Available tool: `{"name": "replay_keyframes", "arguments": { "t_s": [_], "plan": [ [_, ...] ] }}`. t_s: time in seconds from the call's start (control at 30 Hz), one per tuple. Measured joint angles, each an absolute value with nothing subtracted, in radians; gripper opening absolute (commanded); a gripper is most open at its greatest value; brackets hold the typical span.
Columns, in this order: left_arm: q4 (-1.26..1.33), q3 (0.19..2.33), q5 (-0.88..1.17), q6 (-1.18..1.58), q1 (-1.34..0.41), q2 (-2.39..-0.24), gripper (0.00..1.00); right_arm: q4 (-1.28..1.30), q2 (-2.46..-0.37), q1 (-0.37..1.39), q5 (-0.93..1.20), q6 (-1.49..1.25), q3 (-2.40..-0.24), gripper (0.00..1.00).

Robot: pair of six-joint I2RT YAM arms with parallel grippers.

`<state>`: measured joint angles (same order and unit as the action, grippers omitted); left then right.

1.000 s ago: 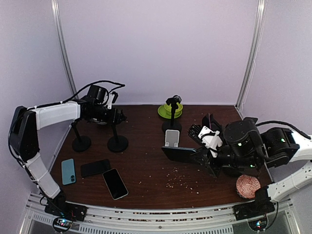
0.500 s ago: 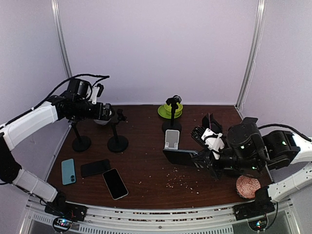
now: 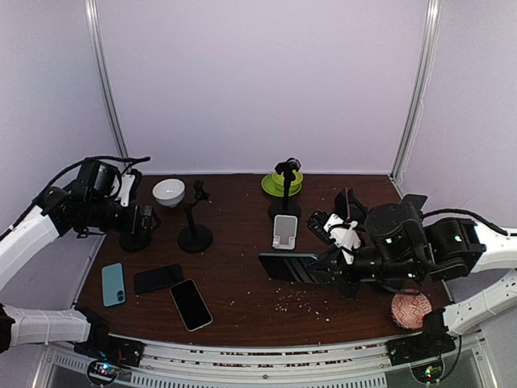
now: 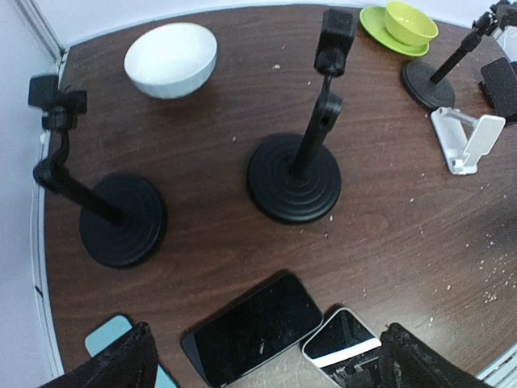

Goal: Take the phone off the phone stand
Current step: Place the phone stand at the center of the board, then place the phone at the center of the board.

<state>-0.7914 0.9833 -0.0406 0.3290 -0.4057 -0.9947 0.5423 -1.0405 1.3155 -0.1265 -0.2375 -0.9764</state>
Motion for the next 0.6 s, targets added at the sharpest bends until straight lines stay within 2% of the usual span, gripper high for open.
{"name": "replay_keyframes", "arguments": {
  "t_s": [0.2,0.4,0.6],
  "plan": [
    [-0.844,0.822,-0.098,0.400,-0.406,-0.822,0.98,0.541,-1.149,1.241,0.009,-0.258,-0.989,0.00],
    [-0.863,0.770,-0.170,0.467,-0.406,-0.664,0.98,0.542,-1.258,1.141,0.151,-0.301,-1.047,0.00],
    [-0.874,0.730,-0.218,0.508,-0.406,-0.643,0.98,0.541,-1.365,1.068,0.254,-0.371,-1.132,0.00]
  ]
}}
